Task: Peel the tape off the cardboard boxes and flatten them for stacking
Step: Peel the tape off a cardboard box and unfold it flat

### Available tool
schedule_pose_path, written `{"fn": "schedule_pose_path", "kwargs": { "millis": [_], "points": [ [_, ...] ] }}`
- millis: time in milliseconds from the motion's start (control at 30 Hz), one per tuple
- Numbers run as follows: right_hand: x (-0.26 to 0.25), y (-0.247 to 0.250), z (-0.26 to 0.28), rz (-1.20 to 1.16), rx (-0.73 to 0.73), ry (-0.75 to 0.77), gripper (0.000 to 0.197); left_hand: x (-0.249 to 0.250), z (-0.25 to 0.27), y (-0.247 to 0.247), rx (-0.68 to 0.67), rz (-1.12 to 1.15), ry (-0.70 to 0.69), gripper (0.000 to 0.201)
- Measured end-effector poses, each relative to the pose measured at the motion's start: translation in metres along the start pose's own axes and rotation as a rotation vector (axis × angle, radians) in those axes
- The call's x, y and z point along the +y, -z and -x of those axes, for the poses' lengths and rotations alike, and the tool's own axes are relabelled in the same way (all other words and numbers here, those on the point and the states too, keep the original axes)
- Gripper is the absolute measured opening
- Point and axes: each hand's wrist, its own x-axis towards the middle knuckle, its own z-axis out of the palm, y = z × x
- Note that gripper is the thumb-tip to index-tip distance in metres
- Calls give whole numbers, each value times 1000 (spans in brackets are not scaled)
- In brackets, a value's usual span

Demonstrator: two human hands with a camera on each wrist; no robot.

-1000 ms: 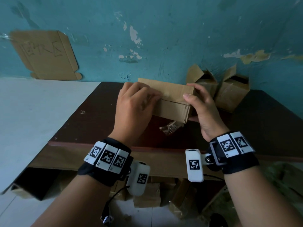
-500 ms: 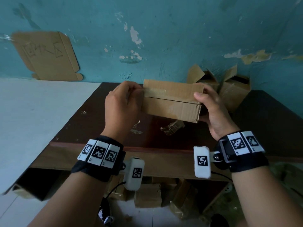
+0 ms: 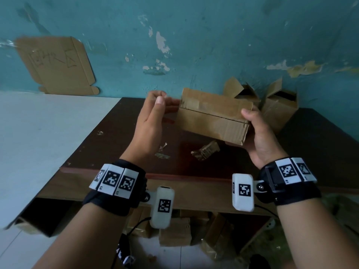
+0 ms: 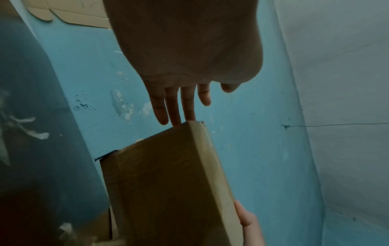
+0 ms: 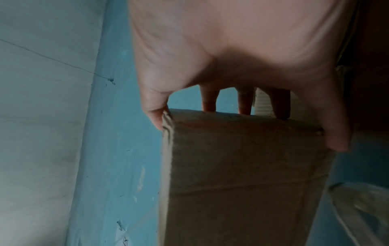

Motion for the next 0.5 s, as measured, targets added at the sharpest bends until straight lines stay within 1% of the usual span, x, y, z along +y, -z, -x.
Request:
{"fn": "schedule_pose_path", "kwargs": {
  "millis": [33, 100, 167, 233, 300, 367, 400, 433, 500],
  "points": [
    [0, -1, 0, 4, 4, 12, 19, 0, 1, -1, 6, -57, -25, 35],
    [1, -4, -1, 3, 17, 48, 25, -2, 3, -1, 6, -214, -116, 40],
    [2, -6, -2, 8, 33, 85, 38, -5, 5, 0, -37, -400, -216, 45],
    [2, -9, -1, 29, 40, 113, 50, -6, 6, -1, -95, -581, -273, 58],
    [1, -13, -1, 42, 38, 119, 52, -7, 8, -3, -122, -758, -318, 61],
    [0, -13, 0, 63, 37, 121, 48, -8, 8, -5, -92, -895, -355, 57],
    [-1, -13, 0, 80, 37, 121, 47, -8, 8, -5, -62, -916, -373, 52],
    [-1, -13, 1, 96, 37, 122, 47, -8, 7, -5, -23, -907, -399, 45],
    [-1, -14, 2, 130, 23, 136, 48, -10, 3, -3, 61, -867, -483, 24]
  ]
}}
